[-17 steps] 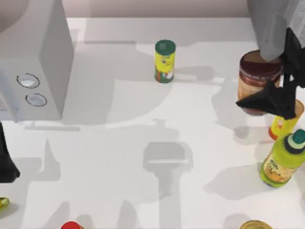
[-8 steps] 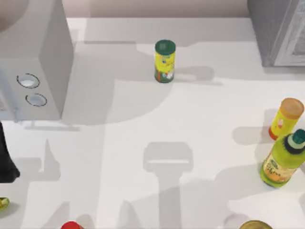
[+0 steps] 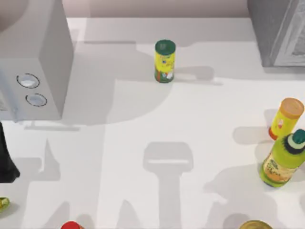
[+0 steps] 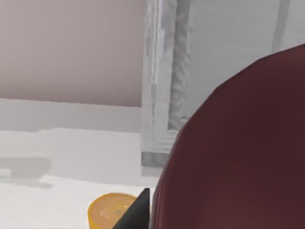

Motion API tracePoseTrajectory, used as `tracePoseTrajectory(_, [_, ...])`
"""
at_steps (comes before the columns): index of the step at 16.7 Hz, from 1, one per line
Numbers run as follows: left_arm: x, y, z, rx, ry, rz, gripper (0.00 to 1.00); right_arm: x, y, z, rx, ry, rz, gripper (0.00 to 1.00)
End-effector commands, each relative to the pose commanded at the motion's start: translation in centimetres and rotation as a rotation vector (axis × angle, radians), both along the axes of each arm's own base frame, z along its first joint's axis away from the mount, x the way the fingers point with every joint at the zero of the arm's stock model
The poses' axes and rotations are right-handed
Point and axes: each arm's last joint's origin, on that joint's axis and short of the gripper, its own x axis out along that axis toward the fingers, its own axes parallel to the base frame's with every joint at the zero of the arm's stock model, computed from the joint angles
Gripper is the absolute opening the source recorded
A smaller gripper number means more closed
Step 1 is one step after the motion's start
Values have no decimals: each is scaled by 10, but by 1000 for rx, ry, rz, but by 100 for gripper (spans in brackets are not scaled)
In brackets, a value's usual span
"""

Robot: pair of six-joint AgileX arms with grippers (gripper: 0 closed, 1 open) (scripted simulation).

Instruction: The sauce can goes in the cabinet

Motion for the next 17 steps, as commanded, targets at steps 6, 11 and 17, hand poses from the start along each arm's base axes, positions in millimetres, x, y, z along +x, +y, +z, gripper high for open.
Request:
tracePoseTrajectory(6, [0, 0, 0, 0, 0, 0, 100, -1, -1, -11, 47, -42, -34, 0])
tracePoseTrajectory(11, [0, 0, 0, 0, 0, 0, 100, 0, 0, -5, 50, -14, -28, 0])
tracePoseTrajectory(17, [0, 0, 0, 0, 0, 0, 100, 14, 5, 73, 52, 111, -32, 0])
